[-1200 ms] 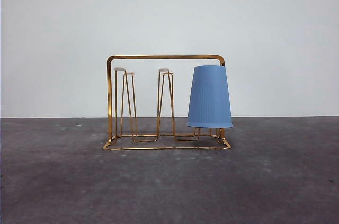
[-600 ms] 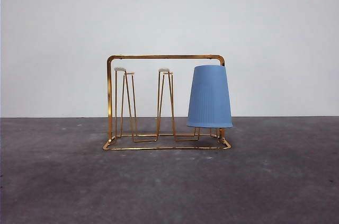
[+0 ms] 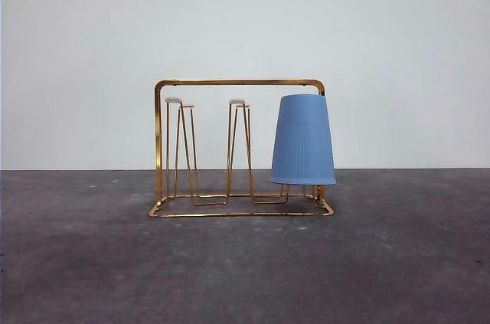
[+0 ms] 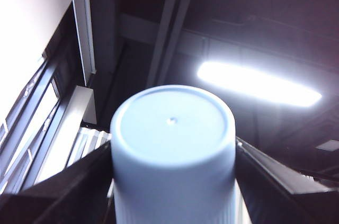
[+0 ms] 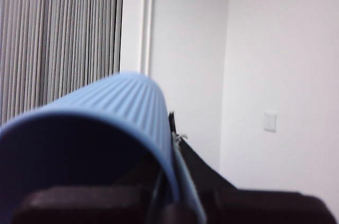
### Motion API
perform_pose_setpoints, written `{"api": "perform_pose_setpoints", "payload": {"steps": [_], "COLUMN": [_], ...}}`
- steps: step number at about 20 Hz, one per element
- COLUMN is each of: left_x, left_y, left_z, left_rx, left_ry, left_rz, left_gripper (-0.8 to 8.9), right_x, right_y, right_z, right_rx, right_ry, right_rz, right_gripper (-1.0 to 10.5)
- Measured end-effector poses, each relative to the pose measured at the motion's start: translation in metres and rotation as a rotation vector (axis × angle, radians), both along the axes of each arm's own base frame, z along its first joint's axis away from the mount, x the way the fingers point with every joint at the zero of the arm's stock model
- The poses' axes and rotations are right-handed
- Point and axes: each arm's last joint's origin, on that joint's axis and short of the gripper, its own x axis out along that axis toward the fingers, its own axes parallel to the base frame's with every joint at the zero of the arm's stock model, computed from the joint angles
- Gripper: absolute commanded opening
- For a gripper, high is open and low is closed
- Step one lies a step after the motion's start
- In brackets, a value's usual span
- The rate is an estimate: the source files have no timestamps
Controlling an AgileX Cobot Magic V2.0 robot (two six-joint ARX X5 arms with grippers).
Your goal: Pick up cup 1,put cup 1 in the cup rack,pick up cup 2,put cup 2 in the cup rack
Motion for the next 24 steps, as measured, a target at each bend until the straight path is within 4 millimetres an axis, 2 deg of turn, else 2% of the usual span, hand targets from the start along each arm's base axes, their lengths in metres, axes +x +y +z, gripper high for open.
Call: {"api": "perform_pose_setpoints", "payload": {"steps": [1,3,7,11,14,19,24], "left_x": [0.0,-0.001,-0.008,-0.019,-0.023,-0.031,-0.033], "left_y": [0.0,0.002,0.017,0.039,0.053,0.087,0.099], "left_z": [0.0,0.001,0.009,0.016,0.016,0.003,-0.015], "left_rx": [-0.001,-0.005,-0.029,0.003,0.113,0.355,0.573], "left_ry": [0.0,-0.008,-0.039,-0.05,0.023,0.176,0.302], "left_rz": [0.001,0.002,0.021,0.063,0.201,0.541,0.808], "left_gripper": [-0.08,-0.08,-0.07,-0.07,-0.06,-0.06,-0.06], "right_x": [0.0,-0.002,-0.011,-0.025,-0.038,-0.061,-0.068], "right_y": [0.0,-0.002,-0.013,-0.033,-0.051,-0.086,-0.098], "right_z": [-0.001,-0.002,-0.003,-0.01,-0.021,-0.037,-0.044], "right_rx": [-0.01,-0.025,-0.037,-0.095,-0.176,-0.267,-0.307], "right_ry": [0.007,0.021,0.036,0.09,0.131,0.169,0.18], "right_rz": [0.0,0.004,0.004,-0.036,-0.113,-0.288,-0.385], "right_gripper": [0.2,1.3,1.4,1.3,1.3,1.3,1.3]}}
